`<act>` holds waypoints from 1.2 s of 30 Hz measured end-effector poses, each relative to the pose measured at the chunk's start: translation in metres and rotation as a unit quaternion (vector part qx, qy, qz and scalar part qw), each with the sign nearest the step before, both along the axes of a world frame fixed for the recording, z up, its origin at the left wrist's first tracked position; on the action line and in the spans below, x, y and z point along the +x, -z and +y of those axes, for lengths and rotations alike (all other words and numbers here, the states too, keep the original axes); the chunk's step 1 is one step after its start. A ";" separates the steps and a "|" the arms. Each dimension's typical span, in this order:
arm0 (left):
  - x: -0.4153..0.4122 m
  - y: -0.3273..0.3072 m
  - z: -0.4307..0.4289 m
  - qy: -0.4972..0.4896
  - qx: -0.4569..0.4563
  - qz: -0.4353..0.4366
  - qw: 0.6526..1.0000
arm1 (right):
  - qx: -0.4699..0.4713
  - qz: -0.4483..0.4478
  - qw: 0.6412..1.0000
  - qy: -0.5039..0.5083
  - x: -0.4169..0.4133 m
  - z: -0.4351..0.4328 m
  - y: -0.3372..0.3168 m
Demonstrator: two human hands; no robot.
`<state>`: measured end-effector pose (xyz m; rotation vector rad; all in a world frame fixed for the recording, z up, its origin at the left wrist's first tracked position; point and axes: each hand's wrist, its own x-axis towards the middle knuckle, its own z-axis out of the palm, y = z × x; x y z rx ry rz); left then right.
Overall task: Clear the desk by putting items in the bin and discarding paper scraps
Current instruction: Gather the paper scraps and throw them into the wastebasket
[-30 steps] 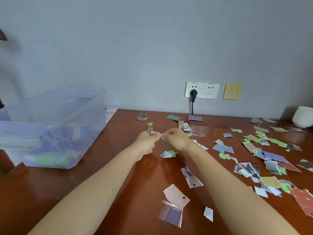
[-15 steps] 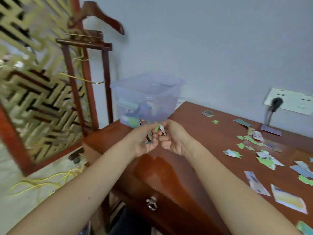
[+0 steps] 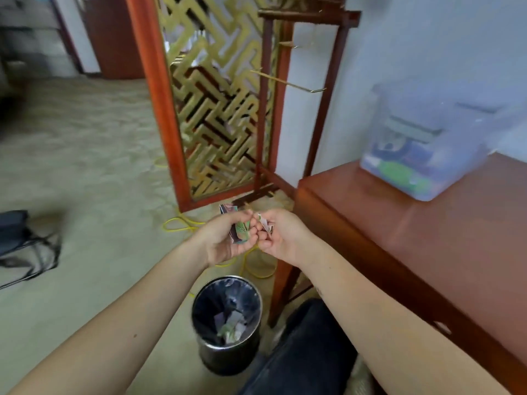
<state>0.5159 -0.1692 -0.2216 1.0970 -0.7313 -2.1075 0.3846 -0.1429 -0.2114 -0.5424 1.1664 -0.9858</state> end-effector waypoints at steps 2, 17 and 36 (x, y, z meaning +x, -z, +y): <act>0.022 0.029 -0.008 -0.013 0.030 -0.018 0.999 | 0.020 -0.013 1.000 -0.004 0.023 -0.009 0.028; 0.056 0.243 -0.028 -0.069 0.238 -0.038 0.968 | 0.231 0.003 0.971 0.067 0.066 -0.040 0.232; 0.048 0.256 -0.026 -0.057 0.280 -0.192 0.939 | 0.276 0.049 0.958 0.051 0.047 -0.031 0.255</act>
